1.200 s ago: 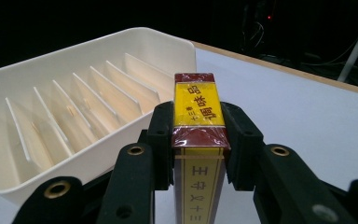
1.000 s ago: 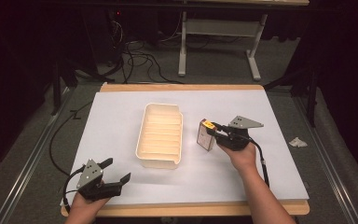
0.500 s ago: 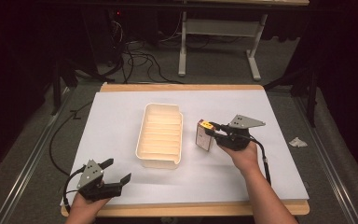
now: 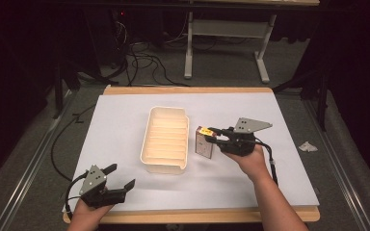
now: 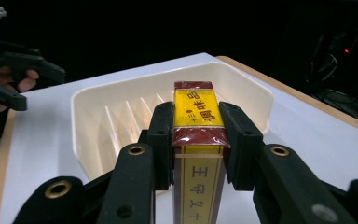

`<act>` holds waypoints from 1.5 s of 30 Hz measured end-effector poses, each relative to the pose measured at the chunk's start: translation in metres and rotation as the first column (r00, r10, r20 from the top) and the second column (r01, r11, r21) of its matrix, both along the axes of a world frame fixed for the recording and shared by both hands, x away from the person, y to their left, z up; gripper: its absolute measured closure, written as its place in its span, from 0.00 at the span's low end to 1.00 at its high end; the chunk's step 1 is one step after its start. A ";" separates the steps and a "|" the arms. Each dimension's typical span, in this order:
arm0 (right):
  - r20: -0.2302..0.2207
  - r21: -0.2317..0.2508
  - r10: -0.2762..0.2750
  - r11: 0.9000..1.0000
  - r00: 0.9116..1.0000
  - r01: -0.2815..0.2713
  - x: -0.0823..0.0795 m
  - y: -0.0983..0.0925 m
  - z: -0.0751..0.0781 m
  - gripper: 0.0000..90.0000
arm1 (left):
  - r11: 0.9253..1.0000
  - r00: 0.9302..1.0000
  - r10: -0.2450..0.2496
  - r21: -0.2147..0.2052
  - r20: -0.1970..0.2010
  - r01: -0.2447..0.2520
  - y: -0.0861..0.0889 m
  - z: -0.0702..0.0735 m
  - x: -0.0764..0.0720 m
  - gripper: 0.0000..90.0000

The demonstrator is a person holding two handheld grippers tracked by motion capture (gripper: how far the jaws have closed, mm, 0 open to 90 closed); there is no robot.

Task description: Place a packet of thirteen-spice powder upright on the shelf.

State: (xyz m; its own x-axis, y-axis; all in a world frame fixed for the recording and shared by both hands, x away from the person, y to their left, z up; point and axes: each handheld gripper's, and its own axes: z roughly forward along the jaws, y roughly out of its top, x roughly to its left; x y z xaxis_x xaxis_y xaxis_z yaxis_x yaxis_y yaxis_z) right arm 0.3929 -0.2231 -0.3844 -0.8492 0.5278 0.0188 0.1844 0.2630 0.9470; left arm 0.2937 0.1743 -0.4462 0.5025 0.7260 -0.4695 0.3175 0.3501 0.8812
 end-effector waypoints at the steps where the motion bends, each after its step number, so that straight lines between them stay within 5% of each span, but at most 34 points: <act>1: 0.003 0.002 0.009 1.000 1.000 -0.009 0.000 0.001 0.001 0.76 | 1.000 1.000 -0.001 0.003 0.000 0.001 0.000 0.000 0.000 0.17; 22: 0.023 0.034 0.140 0.989 0.990 -0.141 0.001 0.020 0.013 0.76 | 1.000 1.000 0.027 0.004 0.004 -0.027 0.010 0.000 -0.006 0.17; 45: 0.039 0.060 0.219 0.973 0.975 -0.221 -0.002 0.044 0.022 0.76 | 0.999 0.999 0.032 0.008 0.006 -0.032 0.012 0.000 -0.008 0.17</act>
State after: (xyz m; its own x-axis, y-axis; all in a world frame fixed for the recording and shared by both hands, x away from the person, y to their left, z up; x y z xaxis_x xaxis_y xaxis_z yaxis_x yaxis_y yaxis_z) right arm 0.3908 -0.1791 -0.3627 -0.9451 0.3264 0.0175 0.0983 0.2328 0.9675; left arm 0.2853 0.1867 -0.4460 0.4818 0.7454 -0.4607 0.3008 0.3531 0.8859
